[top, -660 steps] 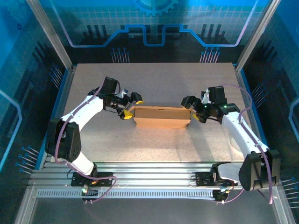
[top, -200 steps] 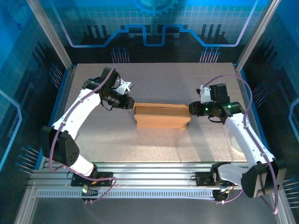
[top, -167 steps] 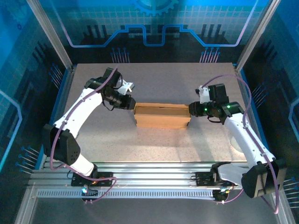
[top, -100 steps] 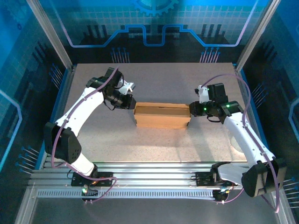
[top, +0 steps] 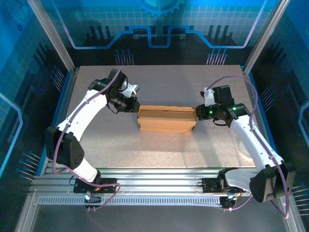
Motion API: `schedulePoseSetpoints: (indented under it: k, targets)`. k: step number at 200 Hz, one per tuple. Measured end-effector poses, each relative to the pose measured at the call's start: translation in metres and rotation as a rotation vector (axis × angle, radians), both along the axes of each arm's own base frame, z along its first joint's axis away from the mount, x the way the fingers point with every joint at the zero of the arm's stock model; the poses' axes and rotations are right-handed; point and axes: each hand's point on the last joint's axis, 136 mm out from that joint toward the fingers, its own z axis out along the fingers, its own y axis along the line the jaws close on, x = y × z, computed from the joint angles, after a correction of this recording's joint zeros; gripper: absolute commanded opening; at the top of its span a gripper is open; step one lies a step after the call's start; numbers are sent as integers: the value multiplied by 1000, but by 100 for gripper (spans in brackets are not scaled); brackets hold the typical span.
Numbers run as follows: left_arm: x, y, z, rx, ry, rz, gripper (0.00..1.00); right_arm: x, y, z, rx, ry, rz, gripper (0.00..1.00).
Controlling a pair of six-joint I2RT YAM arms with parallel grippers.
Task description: Fold the paper box
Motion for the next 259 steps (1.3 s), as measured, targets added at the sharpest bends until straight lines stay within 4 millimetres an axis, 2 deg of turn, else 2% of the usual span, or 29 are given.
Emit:
schedulePoseSetpoints:
  k: [34, 259]
  targets:
    - [-2, 2, -6, 11, 11, 2, 12, 0, 1, 0, 3, 3, -6, 6]
    - [-9, 8, -9, 42, -18, -8, 10, 5, 11, 0, 74, 97, -115, 3]
